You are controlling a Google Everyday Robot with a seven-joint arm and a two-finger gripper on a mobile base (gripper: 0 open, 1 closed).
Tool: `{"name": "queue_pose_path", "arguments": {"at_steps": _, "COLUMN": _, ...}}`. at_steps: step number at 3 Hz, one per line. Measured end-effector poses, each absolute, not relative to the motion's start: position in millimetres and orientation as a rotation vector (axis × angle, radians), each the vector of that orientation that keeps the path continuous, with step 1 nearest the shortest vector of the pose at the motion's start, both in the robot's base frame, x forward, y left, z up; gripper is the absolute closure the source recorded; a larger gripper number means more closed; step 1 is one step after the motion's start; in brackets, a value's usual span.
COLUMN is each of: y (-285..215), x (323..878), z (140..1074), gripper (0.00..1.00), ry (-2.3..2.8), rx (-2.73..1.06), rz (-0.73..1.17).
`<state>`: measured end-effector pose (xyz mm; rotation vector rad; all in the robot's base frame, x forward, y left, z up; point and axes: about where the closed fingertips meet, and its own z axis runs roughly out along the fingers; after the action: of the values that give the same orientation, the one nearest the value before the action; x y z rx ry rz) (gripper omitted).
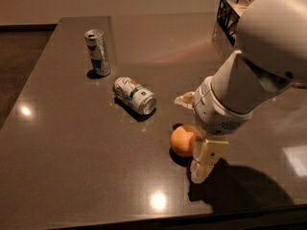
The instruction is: Pick orange
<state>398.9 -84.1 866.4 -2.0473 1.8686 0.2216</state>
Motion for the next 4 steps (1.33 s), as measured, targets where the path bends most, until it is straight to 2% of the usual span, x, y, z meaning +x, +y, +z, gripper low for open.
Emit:
{"name": "queue_pose_path", "arguments": {"at_steps": 1, "y": -80.7, "x": 397.8, "z": 855.8, "gripper": 0.16, "ry": 1.876, "rx": -2.078, "rz": 0.213}}
{"name": "queue_pose_path", "arguments": {"at_steps": 2, "y": -81.1, "x": 400.4, "z": 853.4, "gripper": 0.39, "ry": 1.894, "rx": -2.082, "rz": 0.213}}
{"name": "queue_pose_path", "arguments": {"at_steps": 3, "y": -84.6, "x": 405.1, "z": 861.5, "gripper": 0.70, "ry": 1.913, "rx": -2.062, "rz": 0.223}}
{"name": "queue_pose_path", "arguments": {"at_steps": 4, "y": -89.6, "x": 410.4, "z": 881.2, "gripper": 0.92, "ry": 1.923, "rx": -2.029, "rz": 0.236}}
